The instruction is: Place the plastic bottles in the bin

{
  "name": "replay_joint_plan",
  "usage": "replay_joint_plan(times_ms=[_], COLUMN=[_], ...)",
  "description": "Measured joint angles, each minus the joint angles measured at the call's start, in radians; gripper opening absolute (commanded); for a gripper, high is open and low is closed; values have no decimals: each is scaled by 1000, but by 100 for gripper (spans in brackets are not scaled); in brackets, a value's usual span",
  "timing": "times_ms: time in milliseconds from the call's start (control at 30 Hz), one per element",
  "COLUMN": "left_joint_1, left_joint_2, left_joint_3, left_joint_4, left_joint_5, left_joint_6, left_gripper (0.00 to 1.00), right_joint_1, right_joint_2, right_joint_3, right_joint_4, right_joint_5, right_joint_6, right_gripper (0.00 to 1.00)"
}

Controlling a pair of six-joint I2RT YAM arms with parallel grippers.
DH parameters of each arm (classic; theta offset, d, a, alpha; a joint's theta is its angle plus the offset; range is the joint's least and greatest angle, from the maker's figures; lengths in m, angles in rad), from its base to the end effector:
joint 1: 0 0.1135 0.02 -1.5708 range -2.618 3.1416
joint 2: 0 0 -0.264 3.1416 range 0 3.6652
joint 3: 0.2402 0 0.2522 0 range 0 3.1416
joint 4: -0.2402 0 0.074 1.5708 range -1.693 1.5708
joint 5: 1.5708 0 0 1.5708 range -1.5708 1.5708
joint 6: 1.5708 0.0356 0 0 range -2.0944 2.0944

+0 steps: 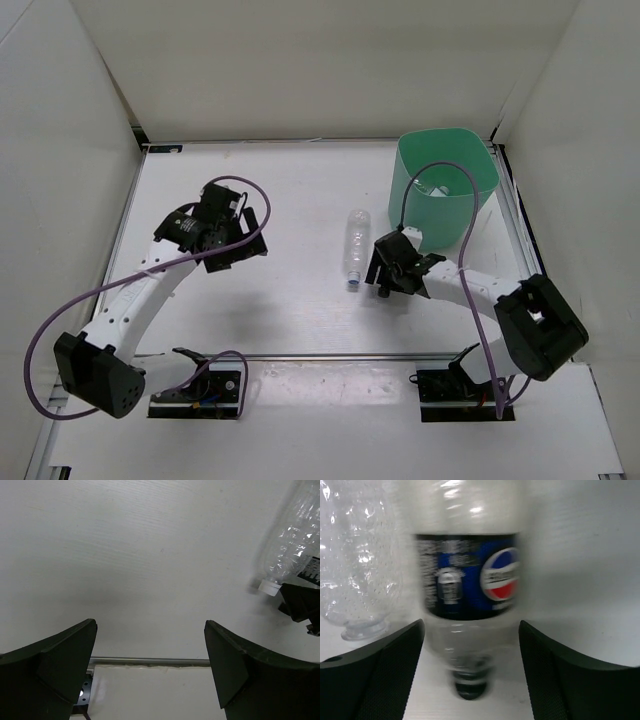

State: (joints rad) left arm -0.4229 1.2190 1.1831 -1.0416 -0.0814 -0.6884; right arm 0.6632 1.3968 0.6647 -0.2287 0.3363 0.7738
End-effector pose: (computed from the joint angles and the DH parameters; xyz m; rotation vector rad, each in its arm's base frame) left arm 0.2089 -0.0909 0.3161 -0.3803 2.6413 -0.2621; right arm 0.2107 0.1497 0.1662 0.2675 2.4510 0.1956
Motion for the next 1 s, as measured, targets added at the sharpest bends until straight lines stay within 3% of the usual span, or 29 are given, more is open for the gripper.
replay_joint_plan(times_ms=[133,300,500,633,667,800,833,900,1000], left_joint_1=[0,0,0,0,0,-6,-10,-19,-37], left_joint_2=[-20,-20,27,94,123,276,317,388,489], left_joint_3=[-11,-12,-10,13,32,156,187,238,328], left_joint_4=[-21,-27,7,100,119,186,207,231,237], left_joint_5=[-17,-33,-40,36,64,140,154,186,229], left_joint_6=[-1,-10,-39,-27,-22,5,13,30,53], left_gripper=[100,100,100,100,100,100,100,100,100], right_joint_1=[-4,-5,0,5,5,-10,-29,-108,-283], right_joint_2=[20,-67,-409,-628,-655,-615,-579,-472,-269], right_joint_3=[12,13,13,82,137,446,526,707,935], right_joint_4=[4,-91,-296,-449,-495,-534,-522,-487,-445], right_joint_5=[5,5,-49,-89,-81,-1,20,41,3], right_joint_6=[-3,14,-3,-81,-107,-240,-277,-354,-419], right_gripper=[45,21,16,16,20,23,20,15,17])
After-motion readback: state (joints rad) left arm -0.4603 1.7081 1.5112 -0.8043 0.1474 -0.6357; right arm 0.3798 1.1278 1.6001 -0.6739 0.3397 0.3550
